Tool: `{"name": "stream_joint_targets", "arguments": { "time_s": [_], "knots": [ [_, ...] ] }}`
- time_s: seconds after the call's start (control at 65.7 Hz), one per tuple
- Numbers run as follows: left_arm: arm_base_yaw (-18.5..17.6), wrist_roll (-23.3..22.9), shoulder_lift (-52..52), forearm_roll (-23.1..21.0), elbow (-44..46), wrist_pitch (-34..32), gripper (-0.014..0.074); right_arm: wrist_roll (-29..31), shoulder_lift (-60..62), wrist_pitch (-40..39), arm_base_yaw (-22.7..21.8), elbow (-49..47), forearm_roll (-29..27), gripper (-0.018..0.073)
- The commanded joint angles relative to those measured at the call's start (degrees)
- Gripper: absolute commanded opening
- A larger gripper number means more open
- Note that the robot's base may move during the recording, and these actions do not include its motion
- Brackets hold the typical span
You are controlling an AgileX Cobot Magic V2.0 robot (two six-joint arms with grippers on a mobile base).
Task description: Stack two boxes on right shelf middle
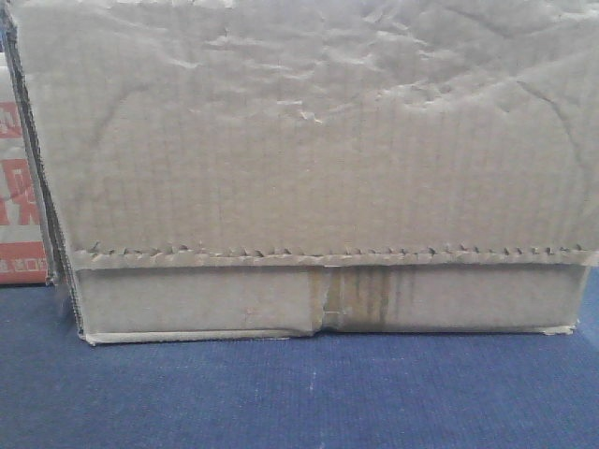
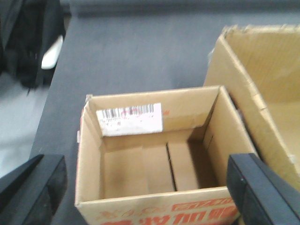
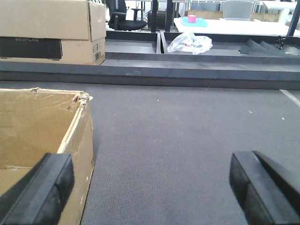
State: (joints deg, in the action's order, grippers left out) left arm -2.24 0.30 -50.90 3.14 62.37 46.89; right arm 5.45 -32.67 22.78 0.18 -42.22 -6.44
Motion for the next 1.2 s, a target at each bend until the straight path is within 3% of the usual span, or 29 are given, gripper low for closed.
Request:
{"name": "stream_joint_targets", "arguments": {
  "time_s": [0.0, 0.122, 0.213, 0.289, 0.426, 0.503, 0.67, 1.02, 1.112, 1.188],
  "knots": [
    [-0.4, 0.1, -6.5, 3.1, 7.1, 7.3, 0.0563, 0.0, -0.5, -2.2, 0.5, -0.5, 0.7, 0.057],
    [0.2, 0.4, -14.6, 7.2, 15.2, 13.6, 0.0553, 0.0, -1.0, -2.6, 1.7, -0.5, 0.7, 0.057],
    [3.2, 2.8, -19.8, 6.0, 20.2, 16.3, 0.0549, 0.0, -1.0, -2.6, 2.3, -0.5, 0.7, 0.057],
    [7.4, 6.6, -23.9, 1.4, 23.4, 18.3, 0.0549, 0.0, -1.0, -2.6, 2.3, -0.5, 0.7, 0.057],
    [15.0, 14.9, -30.0, -11.1, 25.7, 19.1, 0.0549, 0.0, -1.0, -2.6, 2.3, -0.5, 0.7, 0.057],
    [16.9, 16.6, -33.5, -13.1, 25.7, 18.5, 0.0549, 0.0, -1.0, -2.6, 2.3, -0.5, 0.7, 0.057],
    [17.2, 16.6, -41.0, -9.1, 25.7, 18.0, 0.0549, 0.0, -1.0, -2.6, 2.3, -0.5, 0.7, 0.057],
    [17.2, 16.6, -48.3, -9.1, 25.7, 17.2, 0.0536, 0.0, -1.0, -2.6, 2.3, -0.5, 0.7, 0.057],
    [17.2, 16.6, -48.3, -9.1, 25.7, 17.2, 0.0438, 0.0, -1.0, -2.6, 2.3, -0.5, 0.7, 0.057],
    [17.2, 16.6, -48.3, -9.4, 25.7, 17.9, 0.0265, 0.0, -1.0, -2.6, 2.3, -0.5, 0.7, 0.057]
  ]
}}
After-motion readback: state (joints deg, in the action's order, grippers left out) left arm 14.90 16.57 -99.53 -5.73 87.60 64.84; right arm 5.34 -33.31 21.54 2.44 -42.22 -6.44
